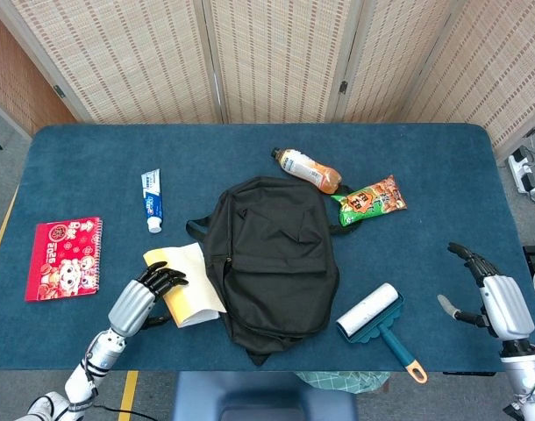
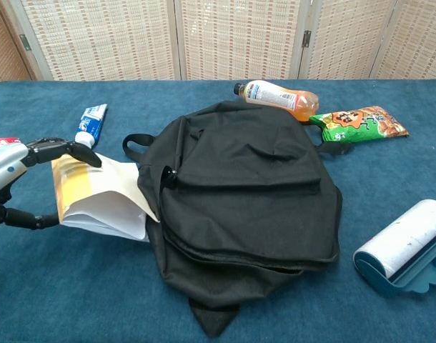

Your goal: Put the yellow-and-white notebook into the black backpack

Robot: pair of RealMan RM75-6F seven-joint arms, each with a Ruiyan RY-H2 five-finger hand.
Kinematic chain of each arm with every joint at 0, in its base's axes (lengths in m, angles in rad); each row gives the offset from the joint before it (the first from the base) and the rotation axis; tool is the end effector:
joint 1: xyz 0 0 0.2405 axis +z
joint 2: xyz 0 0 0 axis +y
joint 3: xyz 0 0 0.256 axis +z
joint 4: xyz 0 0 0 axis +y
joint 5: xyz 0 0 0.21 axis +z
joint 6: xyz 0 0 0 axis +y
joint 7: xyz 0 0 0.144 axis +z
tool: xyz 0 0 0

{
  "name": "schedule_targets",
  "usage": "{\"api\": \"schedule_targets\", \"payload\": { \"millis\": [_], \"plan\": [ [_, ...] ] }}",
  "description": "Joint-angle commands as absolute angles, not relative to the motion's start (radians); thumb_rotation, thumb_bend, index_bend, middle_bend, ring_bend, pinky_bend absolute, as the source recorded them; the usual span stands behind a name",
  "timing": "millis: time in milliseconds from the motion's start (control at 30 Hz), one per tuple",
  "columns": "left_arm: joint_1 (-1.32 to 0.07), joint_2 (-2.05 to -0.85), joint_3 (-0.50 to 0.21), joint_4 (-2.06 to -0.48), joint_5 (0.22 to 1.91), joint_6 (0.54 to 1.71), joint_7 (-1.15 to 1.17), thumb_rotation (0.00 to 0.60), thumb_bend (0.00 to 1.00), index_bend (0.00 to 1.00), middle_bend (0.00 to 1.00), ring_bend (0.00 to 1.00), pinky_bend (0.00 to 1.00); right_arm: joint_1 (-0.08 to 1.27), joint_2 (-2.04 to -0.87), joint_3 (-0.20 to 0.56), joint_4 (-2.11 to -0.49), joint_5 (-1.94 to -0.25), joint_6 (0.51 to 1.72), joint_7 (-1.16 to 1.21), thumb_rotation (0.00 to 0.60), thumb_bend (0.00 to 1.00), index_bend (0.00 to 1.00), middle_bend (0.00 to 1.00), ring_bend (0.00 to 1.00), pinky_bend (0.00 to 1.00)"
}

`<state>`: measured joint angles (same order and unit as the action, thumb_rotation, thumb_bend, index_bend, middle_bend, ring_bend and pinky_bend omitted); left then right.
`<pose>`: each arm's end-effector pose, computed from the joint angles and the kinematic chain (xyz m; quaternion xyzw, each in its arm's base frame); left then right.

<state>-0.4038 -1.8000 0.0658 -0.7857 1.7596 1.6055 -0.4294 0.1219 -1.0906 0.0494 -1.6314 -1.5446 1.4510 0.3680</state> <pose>-0.2546 0.2504 -0.0148 -0.6828 -0.3160 -0.5655 0.3378 -0.2985 -0.1917 0.1593 0.5441 -0.4810 0.4912 0.4809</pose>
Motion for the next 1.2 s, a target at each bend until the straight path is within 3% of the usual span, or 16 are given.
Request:
{"api": "schedule_targets", "payload": {
  "millis": [33, 400, 900, 1200],
  "plan": [
    [-0.397, -1.819, 0.056, -0.765, 1.752, 1.625, -0.432, 0.6, 0.41, 0.4, 0.32, 0.28, 0.2, 0.123, -1.092, 0.049, -1.63, -1.543, 1.448, 0.369, 0.6, 0.31, 0.15, 0.21, 0.21, 0.28],
    [-0.386, -1.87, 0.045, -0.689, 1.741, 1.666, -0.457, 0.6, 0.38, 0.54, 0.37, 0.33, 0.22, 0.128, -1.093, 0.05, -1.631, -1.541, 1.436, 0.363, 0.6, 0.31, 0.15, 0.21, 0.21, 0.28],
    [-0.374, -1.884, 0.058, -0.626, 1.745, 1.702, -0.482, 0.6, 0.47, 0.61, 0.41, 0.35, 0.22, 0.132, -1.094, 0.051, -1.637, -1.54, 1.428, 0.353, 0.6, 0.31, 0.15, 0.21, 0.21, 0.28],
    [-0.357, -1.896, 0.046, -0.587, 1.738, 1.765, -0.495, 0.6, 0.48, 0.67, 0.45, 0.38, 0.24, 0.137, -1.096, 0.051, -1.641, -1.543, 1.422, 0.34, 0.6, 0.31, 0.15, 0.21, 0.21, 0.28]
  ]
}}
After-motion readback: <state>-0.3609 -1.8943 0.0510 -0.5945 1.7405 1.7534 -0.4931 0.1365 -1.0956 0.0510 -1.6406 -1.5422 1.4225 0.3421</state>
